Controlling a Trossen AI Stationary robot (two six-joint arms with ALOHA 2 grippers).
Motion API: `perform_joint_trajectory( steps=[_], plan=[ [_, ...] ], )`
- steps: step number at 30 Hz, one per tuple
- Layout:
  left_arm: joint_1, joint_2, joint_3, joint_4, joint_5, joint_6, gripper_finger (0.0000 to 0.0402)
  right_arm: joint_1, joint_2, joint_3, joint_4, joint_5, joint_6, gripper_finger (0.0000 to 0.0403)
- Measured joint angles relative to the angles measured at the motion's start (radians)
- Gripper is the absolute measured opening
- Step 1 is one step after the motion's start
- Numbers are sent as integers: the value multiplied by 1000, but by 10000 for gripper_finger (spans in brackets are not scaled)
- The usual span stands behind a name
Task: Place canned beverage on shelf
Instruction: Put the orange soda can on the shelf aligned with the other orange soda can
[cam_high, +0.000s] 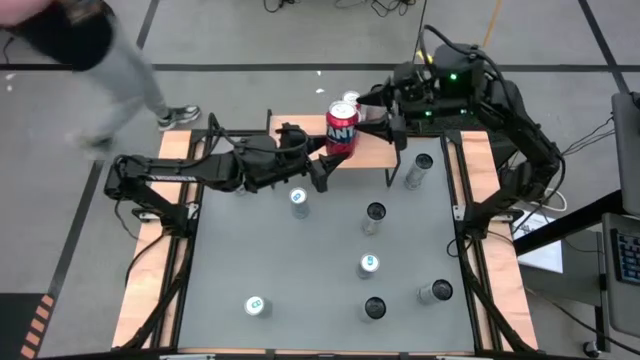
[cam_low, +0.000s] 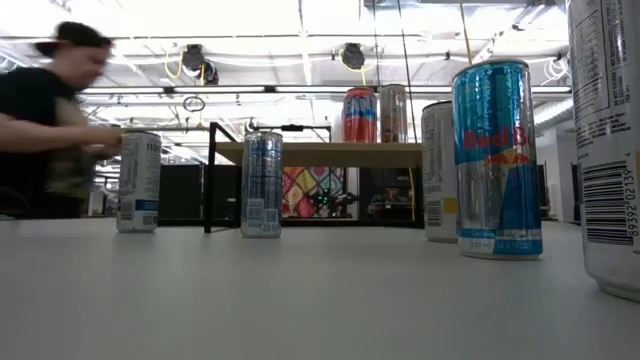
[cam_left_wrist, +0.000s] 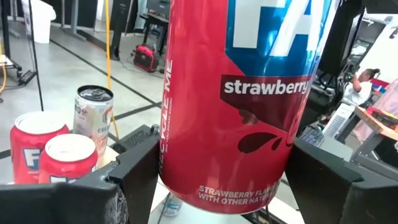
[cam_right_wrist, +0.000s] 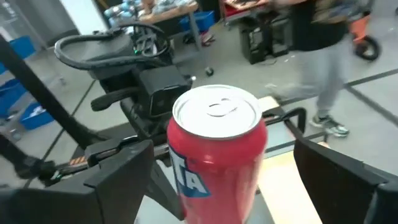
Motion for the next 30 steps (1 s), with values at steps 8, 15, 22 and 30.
perform_joint_trajectory(
  steps=[8, 15, 22, 30],
  plan=[
    [0, 15, 0, 2, -10, 46, 288, -11, 65, 0, 24, -94, -4, 359],
    [0, 15, 0, 2, -32, 50, 288, -12, 75, 0, 27, -95, -33, 342],
    [1, 15, 0, 0, -48, 73, 288, -12, 74, 0, 33, -94, -46, 303],
    [7, 15, 0, -3, -57, 96, 288, -12, 77, 0, 30, -93, -67, 262]
  ],
)
